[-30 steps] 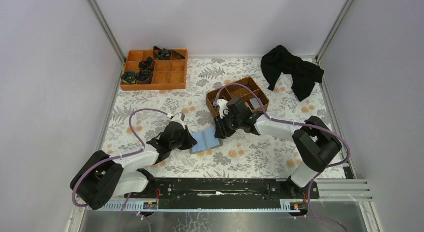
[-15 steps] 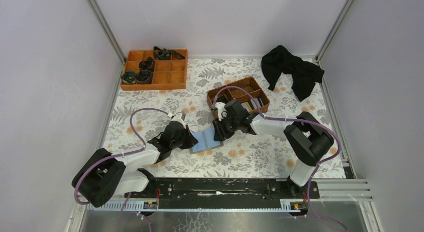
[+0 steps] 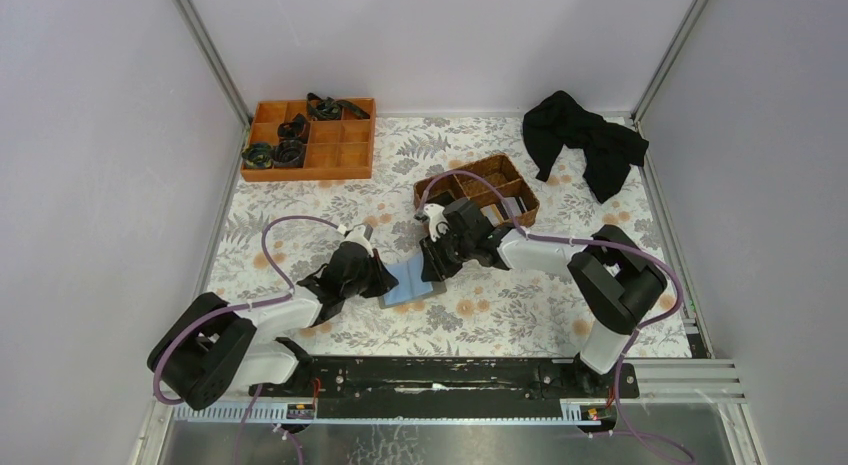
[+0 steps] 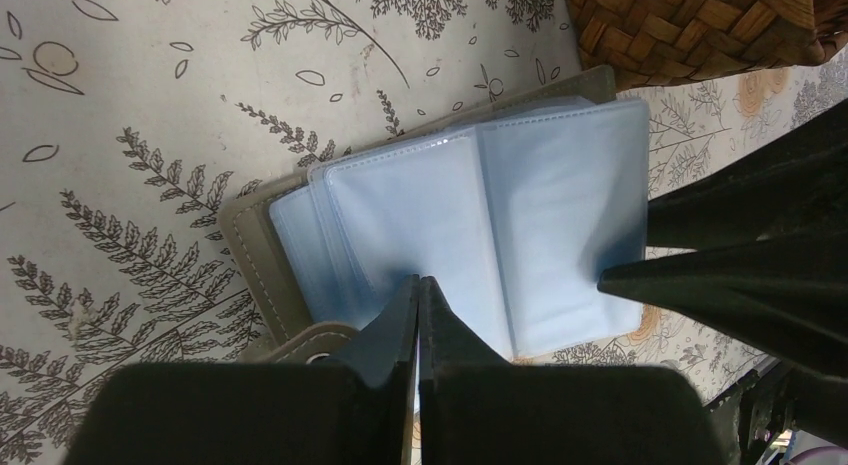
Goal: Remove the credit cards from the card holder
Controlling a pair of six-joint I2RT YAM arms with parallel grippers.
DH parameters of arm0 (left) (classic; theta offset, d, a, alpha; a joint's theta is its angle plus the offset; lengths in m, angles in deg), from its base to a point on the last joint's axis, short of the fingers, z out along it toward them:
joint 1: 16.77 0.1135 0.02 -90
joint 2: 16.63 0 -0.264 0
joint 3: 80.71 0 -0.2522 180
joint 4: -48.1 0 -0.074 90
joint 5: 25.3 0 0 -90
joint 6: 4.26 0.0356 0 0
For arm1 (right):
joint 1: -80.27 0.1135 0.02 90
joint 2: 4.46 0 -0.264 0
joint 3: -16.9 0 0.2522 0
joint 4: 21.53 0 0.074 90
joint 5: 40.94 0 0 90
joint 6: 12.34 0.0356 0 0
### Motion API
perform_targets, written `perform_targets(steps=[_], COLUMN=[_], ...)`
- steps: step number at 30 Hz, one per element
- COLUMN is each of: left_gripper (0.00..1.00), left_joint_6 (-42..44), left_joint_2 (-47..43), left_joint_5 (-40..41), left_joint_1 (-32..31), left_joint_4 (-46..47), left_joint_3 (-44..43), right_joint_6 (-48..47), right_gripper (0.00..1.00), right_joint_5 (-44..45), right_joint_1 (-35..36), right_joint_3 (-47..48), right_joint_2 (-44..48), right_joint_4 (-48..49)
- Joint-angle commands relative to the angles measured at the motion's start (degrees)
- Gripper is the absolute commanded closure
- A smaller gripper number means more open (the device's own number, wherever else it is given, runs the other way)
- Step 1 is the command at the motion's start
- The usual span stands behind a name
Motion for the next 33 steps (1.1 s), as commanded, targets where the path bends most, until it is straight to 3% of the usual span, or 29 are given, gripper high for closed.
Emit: perform_targets(steps=[1, 25, 31, 32, 33], left_gripper=[1.0, 1.0, 1.0, 0.98, 0.89], left_joint_6=[1.69, 1.85, 1.18, 0.68, 0.11], left_joint_2=[2.1, 1.37, -3.4, -4.92, -6.67], left_joint_5=[0.63, -0.16, 0.91, 1.55, 2.19], left_joint_1=[0.18, 0.2, 0.19, 0.18, 0.14], left_joint_4=[-4.88, -4.57, -7.23, -8.04, -8.69], left_joint_3=[1.42, 1.64, 1.73, 1.75, 1.96], right_joint_6=[0.7, 1.05, 1.18, 1.07, 0.84], right_gripper=[0.69, 0.69, 0.69, 0.69, 0.66], right_joint_5=[-1.81, -3.02, -2.0, -1.21, -0.33], right_joint_1=[1.88, 5.66, 5.67, 5.65, 5.63], right_joint_3=[2.63, 7.89, 8.13, 7.8, 7.52], right_joint_2=[2.84, -2.92, -4.97, -4.44, -3.48], right_joint_4=[0.62, 1.13, 1.89, 1.95, 1.84])
